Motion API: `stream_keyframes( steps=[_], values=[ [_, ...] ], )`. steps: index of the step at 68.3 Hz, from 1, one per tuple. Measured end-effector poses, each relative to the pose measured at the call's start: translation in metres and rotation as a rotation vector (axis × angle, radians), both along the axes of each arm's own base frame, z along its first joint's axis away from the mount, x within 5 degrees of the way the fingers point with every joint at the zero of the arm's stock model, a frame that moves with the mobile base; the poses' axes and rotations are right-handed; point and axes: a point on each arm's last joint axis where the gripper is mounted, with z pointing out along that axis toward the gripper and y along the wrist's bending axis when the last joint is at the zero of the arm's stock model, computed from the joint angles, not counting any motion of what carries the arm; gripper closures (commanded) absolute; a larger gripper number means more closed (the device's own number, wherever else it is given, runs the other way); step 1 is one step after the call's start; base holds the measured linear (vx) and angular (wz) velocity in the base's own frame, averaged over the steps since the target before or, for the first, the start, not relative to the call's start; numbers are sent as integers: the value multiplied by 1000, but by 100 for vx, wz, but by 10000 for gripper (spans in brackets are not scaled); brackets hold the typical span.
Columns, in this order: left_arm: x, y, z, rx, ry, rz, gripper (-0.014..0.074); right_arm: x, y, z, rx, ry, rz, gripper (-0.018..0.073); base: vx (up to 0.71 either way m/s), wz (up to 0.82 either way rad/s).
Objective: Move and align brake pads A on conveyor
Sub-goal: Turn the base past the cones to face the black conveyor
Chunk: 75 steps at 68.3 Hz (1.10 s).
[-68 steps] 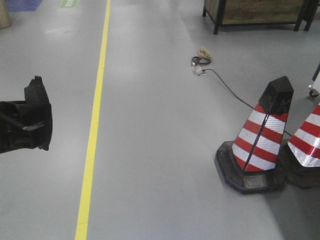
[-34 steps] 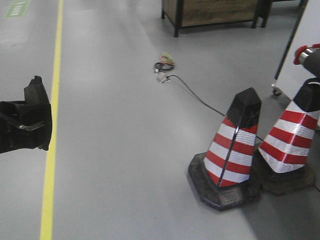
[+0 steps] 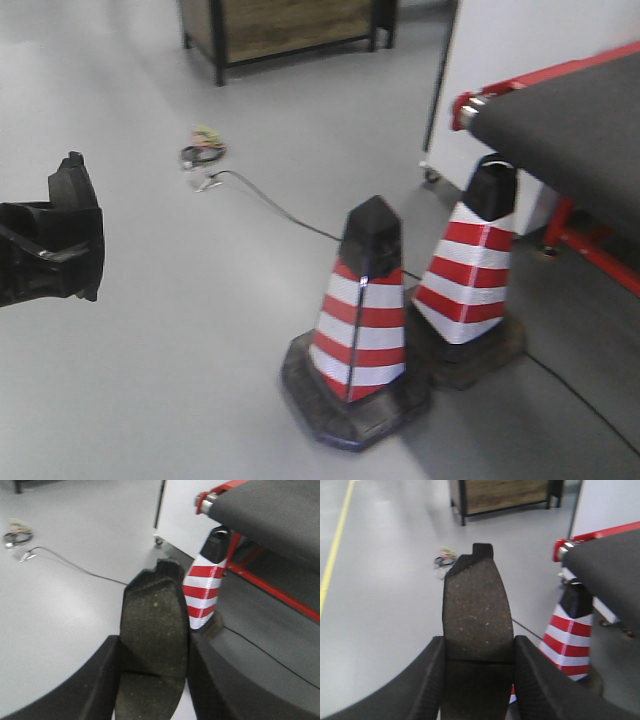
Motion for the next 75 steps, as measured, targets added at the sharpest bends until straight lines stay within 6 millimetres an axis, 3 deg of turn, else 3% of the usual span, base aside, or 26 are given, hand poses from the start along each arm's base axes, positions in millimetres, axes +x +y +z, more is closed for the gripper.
stream_keyframes(
  steps=[35,75],
  values=[
    [0,0,0,0,0,0,478,0,0,0,0,0,0,464,26,-65],
    [0,0,0,0,0,0,478,0,0,0,0,0,0,464,30,-34]
  ],
)
